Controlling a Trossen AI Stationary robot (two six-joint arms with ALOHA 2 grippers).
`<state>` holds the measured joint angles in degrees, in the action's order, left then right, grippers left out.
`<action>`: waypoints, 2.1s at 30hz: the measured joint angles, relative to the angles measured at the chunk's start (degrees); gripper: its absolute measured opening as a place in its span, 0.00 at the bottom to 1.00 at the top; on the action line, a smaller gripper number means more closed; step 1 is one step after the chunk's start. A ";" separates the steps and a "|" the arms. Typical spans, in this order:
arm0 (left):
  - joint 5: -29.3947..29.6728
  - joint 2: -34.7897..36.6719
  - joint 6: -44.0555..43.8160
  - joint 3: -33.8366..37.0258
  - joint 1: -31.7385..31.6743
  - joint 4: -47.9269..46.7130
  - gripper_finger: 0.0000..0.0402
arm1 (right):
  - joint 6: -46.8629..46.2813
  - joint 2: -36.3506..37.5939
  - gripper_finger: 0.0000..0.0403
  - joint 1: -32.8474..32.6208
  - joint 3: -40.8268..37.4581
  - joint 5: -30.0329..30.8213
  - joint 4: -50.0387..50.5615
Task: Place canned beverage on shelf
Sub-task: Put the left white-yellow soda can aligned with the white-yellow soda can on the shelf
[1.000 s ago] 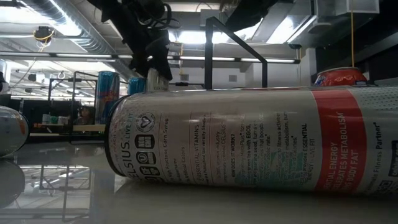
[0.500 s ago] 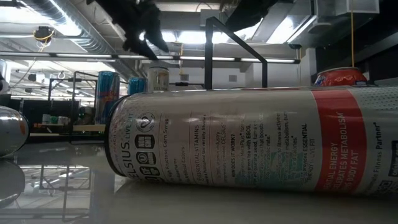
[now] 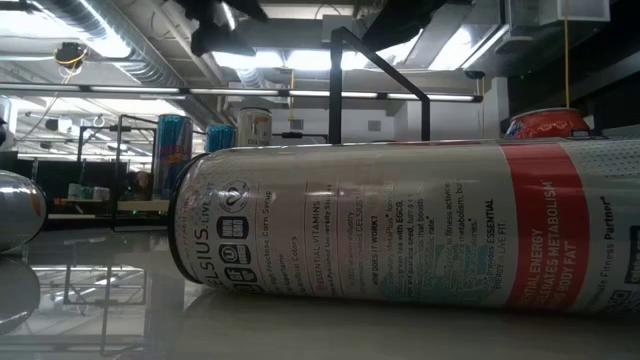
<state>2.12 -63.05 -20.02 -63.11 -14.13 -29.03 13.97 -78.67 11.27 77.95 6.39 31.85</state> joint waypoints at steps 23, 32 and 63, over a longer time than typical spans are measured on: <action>-1.69 -2.30 -47.45 -0.04 22.38 -3.76 0.84 | 0.00 0.02 0.87 0.00 0.00 0.00 -0.02; -13.10 -9.21 -80.64 -0.04 30.97 -6.69 0.84 | -0.02 0.02 0.87 -0.02 0.00 0.00 0.05; -28.62 -31.00 -104.43 -0.04 39.80 -12.31 0.83 | -0.02 0.02 0.87 -0.02 0.00 0.00 0.05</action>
<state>-26.50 -94.05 -124.44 -63.16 25.67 -41.34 13.96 -78.65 11.25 77.95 6.39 31.90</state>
